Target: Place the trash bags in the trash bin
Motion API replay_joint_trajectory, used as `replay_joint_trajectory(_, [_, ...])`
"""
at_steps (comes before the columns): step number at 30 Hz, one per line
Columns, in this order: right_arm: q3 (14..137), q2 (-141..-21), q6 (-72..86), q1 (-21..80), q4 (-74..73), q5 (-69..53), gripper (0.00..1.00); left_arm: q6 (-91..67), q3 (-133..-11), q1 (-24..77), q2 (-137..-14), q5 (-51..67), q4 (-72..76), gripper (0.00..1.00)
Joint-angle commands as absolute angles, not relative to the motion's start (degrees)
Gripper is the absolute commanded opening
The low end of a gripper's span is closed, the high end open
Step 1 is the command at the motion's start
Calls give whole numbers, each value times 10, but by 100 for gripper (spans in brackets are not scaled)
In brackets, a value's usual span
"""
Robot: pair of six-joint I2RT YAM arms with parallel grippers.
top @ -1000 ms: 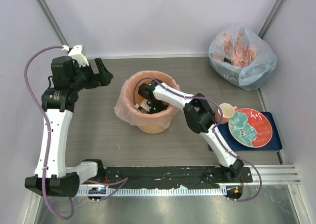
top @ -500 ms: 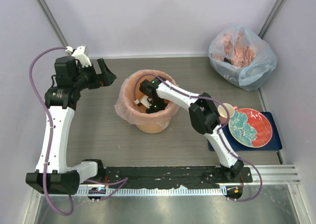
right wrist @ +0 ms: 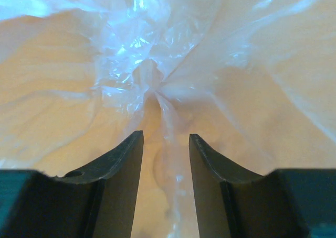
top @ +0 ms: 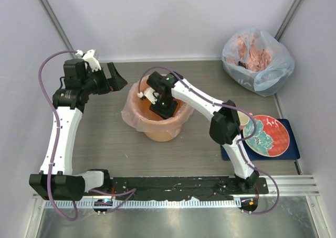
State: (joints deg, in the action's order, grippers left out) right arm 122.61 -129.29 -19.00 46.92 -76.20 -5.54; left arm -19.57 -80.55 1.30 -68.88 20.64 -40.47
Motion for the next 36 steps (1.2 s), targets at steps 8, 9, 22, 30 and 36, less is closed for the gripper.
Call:
replay_joint_trajectory(8, [1281, -1116, -167, 449, -622, -112, 63, -154, -940, 9, -777, 280, -442, 100])
replay_joint_trajectory(9, [1283, -1110, -157, 442, -614, -115, 65, -136, -957, 9, -787, 282, -452, 100])
replay_joint_trajectory(22, [1139, -916, -40, 274, -369, -63, 96, -63, -1233, 9, -943, 209, -639, 100])
replay_joint_trajectory(30, [913, -780, 37, 187, -333, -14, 96, -75, -1101, 8, -879, 207, -615, 100])
replay_joint_trajectory(36, [739, -665, 75, 163, -277, -16, 96, -98, -976, 8, -803, 185, -592, 100])
